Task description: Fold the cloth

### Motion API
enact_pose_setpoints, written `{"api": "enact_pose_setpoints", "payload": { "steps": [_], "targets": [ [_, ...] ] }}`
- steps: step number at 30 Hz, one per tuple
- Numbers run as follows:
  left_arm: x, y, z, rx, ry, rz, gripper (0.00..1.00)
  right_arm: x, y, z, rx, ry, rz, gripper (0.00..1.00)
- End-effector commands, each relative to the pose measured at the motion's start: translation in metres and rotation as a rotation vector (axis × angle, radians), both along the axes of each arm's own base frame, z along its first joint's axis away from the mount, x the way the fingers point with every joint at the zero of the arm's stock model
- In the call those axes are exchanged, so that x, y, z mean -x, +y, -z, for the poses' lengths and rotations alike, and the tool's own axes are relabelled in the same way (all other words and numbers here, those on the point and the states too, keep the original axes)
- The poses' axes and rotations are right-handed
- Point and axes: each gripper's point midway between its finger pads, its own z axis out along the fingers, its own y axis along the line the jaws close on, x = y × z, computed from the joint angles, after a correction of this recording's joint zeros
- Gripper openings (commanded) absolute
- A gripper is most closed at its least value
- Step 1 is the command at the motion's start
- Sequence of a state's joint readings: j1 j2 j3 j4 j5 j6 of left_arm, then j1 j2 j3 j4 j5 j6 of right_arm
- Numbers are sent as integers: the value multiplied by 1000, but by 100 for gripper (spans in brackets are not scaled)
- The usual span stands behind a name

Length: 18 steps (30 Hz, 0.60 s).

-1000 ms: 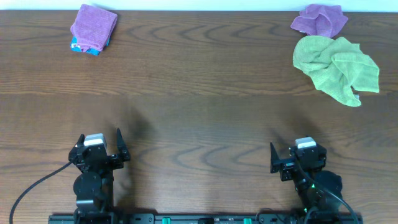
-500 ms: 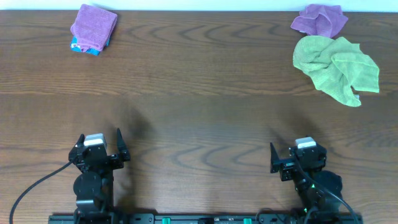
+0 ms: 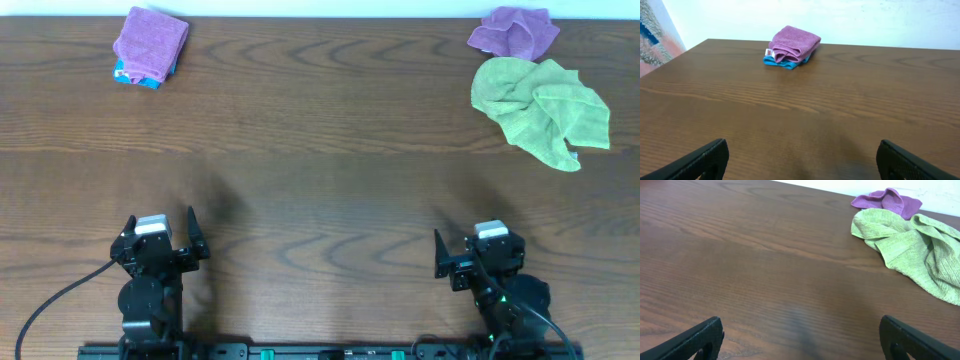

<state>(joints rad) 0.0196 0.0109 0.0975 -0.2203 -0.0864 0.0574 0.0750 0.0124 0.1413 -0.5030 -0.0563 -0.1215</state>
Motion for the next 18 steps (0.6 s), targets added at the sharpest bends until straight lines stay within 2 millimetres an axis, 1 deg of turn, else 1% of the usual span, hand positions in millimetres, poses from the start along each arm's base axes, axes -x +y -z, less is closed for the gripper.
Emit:
{"api": "enact_pose_setpoints", "payload": {
  "steps": [1,3,5,7,9,12,18],
  "targets": [
    [1,4,14,-17,31,-20,95,-1,-1,-2,-22,-9,9,99],
    [1,4,14,-17,31,-20,95,-5,-3,-12,-74,-48,45,99],
    [1,4,14,-17,31,-20,95,-10,-9,-27,-147,-106,100,99],
    [1,4,14,-17,31,-20,95,-13,-11,-40,-169,-155,113,99],
    [1,4,14,-17,31,-20,95,-16,-15,-47,-172,-184,135,99],
    [1,4,14,-17,31,-20,95,-23,-27,-53,-182,-211,210,99],
    [1,4,14,-17,31,-20,95,-45,-48,-55,-201,-207,316,99]
  ]
}}
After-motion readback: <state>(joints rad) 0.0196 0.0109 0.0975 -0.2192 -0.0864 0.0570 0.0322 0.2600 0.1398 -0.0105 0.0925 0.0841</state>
